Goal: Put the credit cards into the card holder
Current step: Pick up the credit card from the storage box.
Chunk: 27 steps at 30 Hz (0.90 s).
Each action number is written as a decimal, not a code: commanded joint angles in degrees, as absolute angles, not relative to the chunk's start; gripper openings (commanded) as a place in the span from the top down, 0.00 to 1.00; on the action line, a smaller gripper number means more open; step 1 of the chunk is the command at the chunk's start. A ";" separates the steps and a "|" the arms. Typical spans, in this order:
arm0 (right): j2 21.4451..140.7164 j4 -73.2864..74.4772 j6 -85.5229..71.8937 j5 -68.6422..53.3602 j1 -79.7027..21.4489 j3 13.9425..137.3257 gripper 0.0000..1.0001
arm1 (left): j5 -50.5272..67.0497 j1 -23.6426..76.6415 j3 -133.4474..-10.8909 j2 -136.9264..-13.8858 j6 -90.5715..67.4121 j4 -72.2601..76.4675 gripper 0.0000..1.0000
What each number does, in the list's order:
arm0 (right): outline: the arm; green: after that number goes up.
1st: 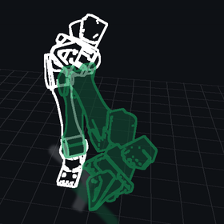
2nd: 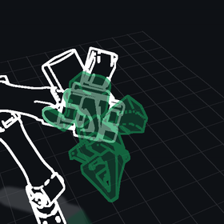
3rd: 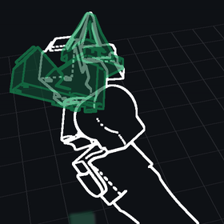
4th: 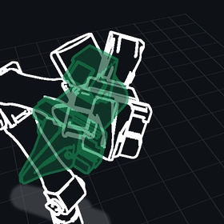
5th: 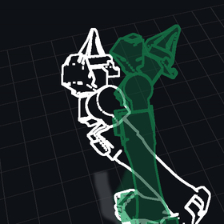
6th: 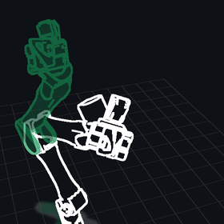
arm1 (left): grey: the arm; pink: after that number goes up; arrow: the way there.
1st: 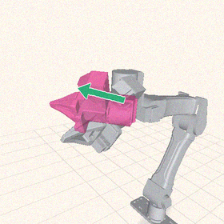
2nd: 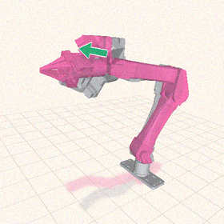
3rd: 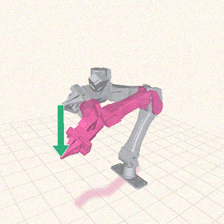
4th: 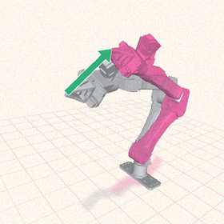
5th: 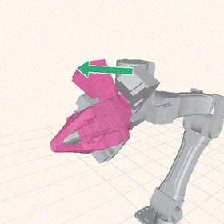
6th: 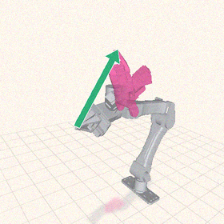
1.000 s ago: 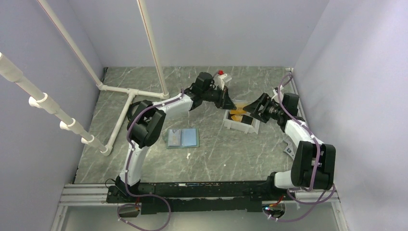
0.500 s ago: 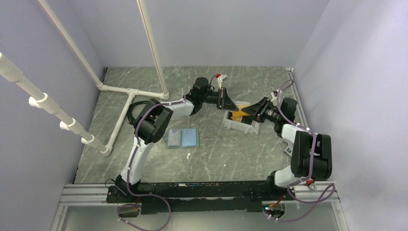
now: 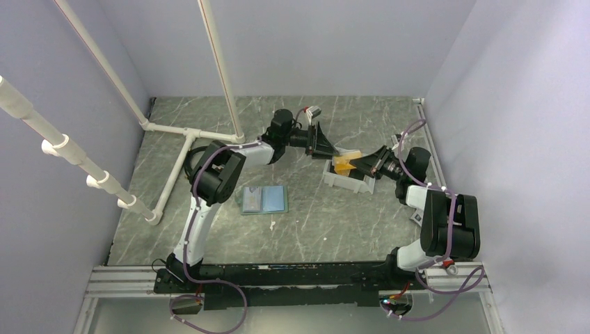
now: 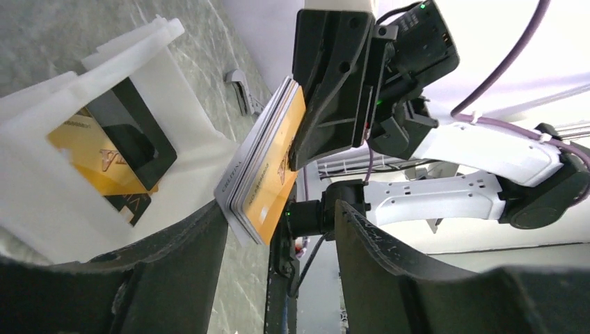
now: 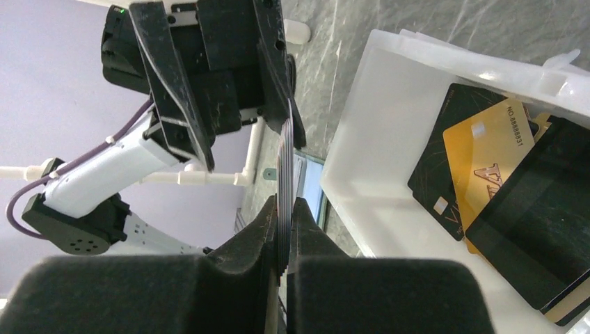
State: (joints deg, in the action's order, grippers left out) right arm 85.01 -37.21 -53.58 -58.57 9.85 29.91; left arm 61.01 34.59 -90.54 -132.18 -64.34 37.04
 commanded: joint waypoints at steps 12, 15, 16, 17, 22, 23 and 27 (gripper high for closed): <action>83.54 -46.93 -55.71 -59.18 10.20 27.74 1.00 | 63.40 31.28 -91.97 -133.15 -80.99 53.22 0.58; 83.52 -50.93 -57.97 -59.86 10.20 26.96 1.00 | 62.21 30.93 -91.12 -132.24 -78.06 48.36 0.54; 83.60 -52.38 -58.82 -60.14 10.20 26.76 1.00 | 61.05 30.75 -90.54 -131.56 -75.87 45.71 0.50; 83.59 -53.60 -59.53 -60.52 10.20 26.60 1.00 | 60.05 30.60 -90.46 -131.06 -72.89 42.73 0.46; 83.58 -57.17 -61.69 -61.55 10.20 26.11 1.00 | 62.16 30.84 -94.86 -133.57 -71.25 37.01 0.41; 83.77 -57.21 -61.87 -61.73 10.20 26.22 1.00 | 63.33 30.97 -95.41 -134.55 -73.23 39.54 0.41; 84.24 -58.02 -62.42 -61.87 10.20 26.28 1.00 | 65.05 31.36 -95.93 -136.20 -76.69 45.40 0.45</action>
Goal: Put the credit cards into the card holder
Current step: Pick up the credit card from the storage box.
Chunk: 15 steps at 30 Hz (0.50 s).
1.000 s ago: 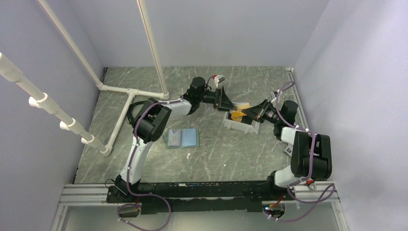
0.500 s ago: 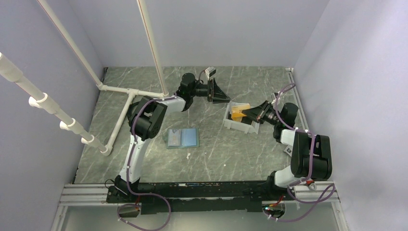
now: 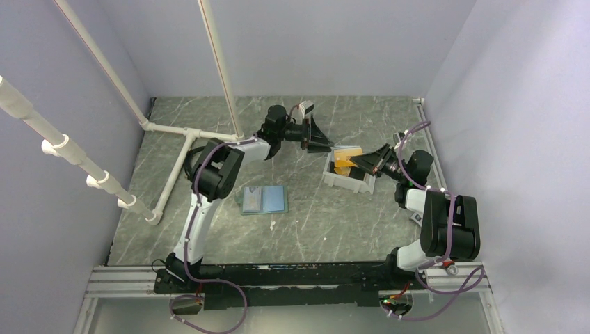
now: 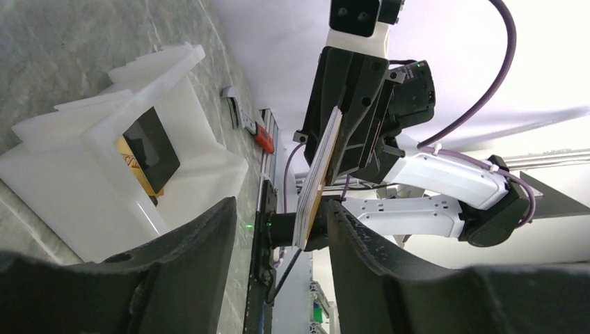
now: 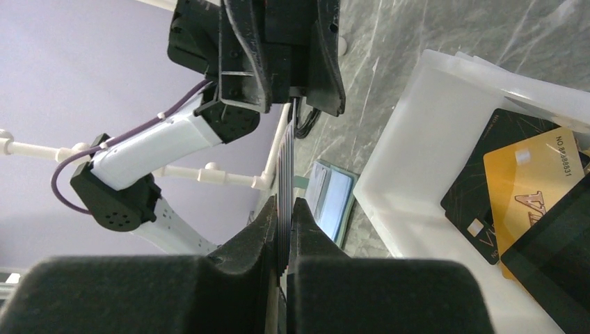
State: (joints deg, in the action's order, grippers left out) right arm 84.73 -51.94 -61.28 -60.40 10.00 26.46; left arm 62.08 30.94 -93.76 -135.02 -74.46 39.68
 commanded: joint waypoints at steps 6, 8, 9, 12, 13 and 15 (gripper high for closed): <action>84.98 -58.57 -62.65 -61.87 10.20 26.14 1.00 | 65.92 31.90 -96.25 -136.73 -78.22 47.88 0.67; 85.22 -59.01 -62.92 -61.96 10.20 26.04 1.00 | 65.56 31.82 -96.00 -136.80 -78.49 48.29 0.70; 85.25 -59.20 -62.99 -61.96 10.20 26.01 1.00 | 65.44 31.89 -95.98 -136.91 -78.84 48.70 0.71; 85.28 -59.03 -62.72 -61.96 10.20 25.93 1.00 | 65.47 32.03 -96.27 -137.47 -80.64 50.94 0.72; 85.18 -58.86 -62.64 -61.95 10.20 25.93 1.00 | 65.54 32.07 -96.51 -137.61 -81.27 51.73 0.72; 85.18 -58.49 -62.46 -61.81 10.20 25.97 1.00 | 65.80 32.22 -96.97 -137.68 -82.03 52.78 0.72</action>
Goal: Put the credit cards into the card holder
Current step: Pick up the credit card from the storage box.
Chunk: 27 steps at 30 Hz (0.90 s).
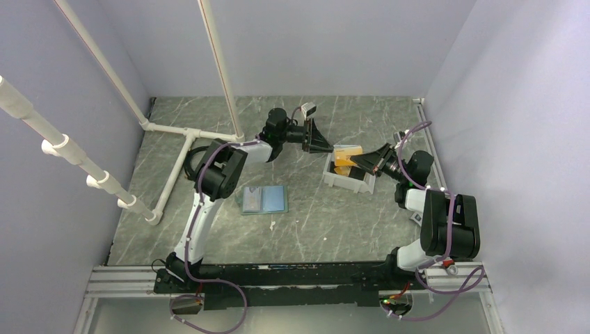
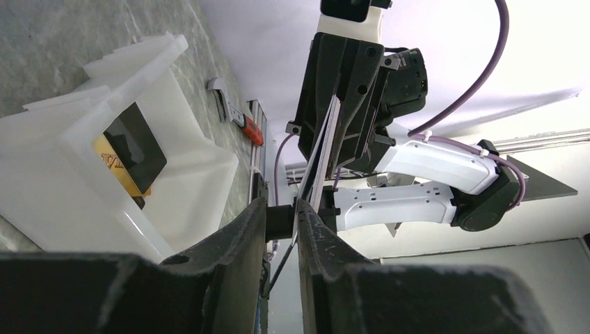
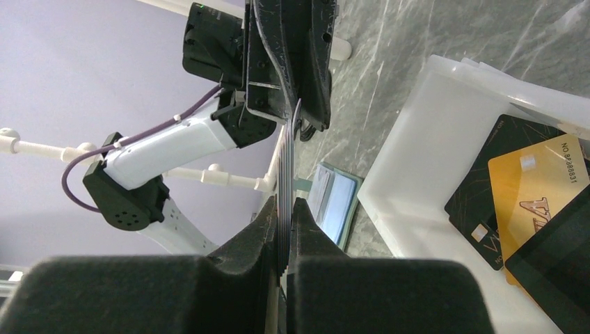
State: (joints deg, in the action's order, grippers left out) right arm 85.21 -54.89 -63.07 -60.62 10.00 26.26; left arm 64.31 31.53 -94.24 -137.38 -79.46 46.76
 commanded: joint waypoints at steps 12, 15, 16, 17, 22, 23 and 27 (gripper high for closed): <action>85.17 -58.85 -62.83 -61.84 10.20 25.93 1.00 | 66.54 33.37 -99.11 -138.14 -81.83 51.42 0.83; 85.04 -57.78 -62.27 -61.47 10.20 26.00 1.00 | 66.77 33.65 -99.51 -138.17 -82.39 52.17 0.86; 84.99 -56.69 -61.65 -61.28 10.20 26.12 1.00 | 66.56 33.66 -99.57 -138.05 -81.86 51.79 0.90; 84.86 -54.45 -60.65 -60.81 10.24 26.41 1.00 | 65.97 33.66 -99.33 -137.58 -80.51 50.33 0.93; 85.41 -44.61 -55.68 -58.40 10.82 27.72 0.96 | 60.98 33.66 -99.07 -134.21 -65.88 33.48 1.00; 85.66 -44.54 -55.99 -58.13 11.17 27.69 0.96 | 59.94 33.62 -99.70 -133.96 -63.80 30.93 1.00; 87.45 -41.45 -55.65 -57.19 12.71 28.51 0.87 | 55.84 33.41 -101.83 -134.20 -58.72 24.50 1.00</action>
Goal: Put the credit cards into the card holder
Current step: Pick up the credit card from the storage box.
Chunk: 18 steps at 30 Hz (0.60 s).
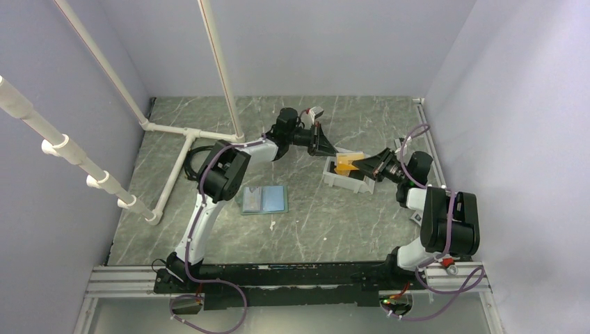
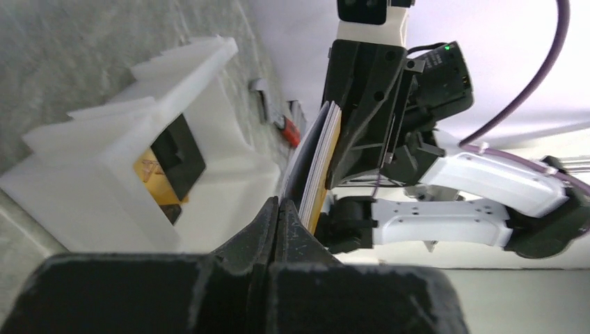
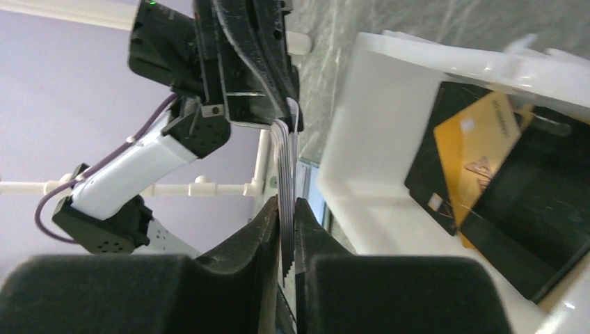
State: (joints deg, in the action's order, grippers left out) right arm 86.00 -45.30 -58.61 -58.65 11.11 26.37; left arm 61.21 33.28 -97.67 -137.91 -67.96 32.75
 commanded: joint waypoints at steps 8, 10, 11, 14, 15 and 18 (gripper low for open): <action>90.15 -32.86 -52.21 -55.10 13.89 30.75 0.65 | 51.28 33.30 -106.42 -134.96 -51.07 14.67 1.00; 89.99 -29.57 -51.15 -54.41 13.89 31.77 0.63 | 49.88 33.31 -107.33 -134.43 -48.60 11.49 1.00; 89.75 -26.99 -49.80 -53.95 13.84 32.50 0.61 | 49.18 33.39 -107.77 -133.95 -47.00 9.00 1.00; 88.11 -18.78 -45.61 -51.33 13.67 34.07 0.55 | 46.40 33.44 -108.24 -131.92 -41.74 3.29 1.00; 87.41 -16.84 -44.75 -50.80 13.71 34.44 0.52 | 44.65 33.48 -107.93 -130.91 -40.03 1.64 1.00; 84.62 -11.20 -41.93 -48.49 13.29 36.10 0.45 | 41.60 33.48 -106.95 -127.60 -36.21 -1.81 1.00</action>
State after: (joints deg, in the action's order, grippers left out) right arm 89.14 -20.56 -48.18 -52.27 13.67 32.71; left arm 46.94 33.26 -106.02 -136.25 -44.88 5.08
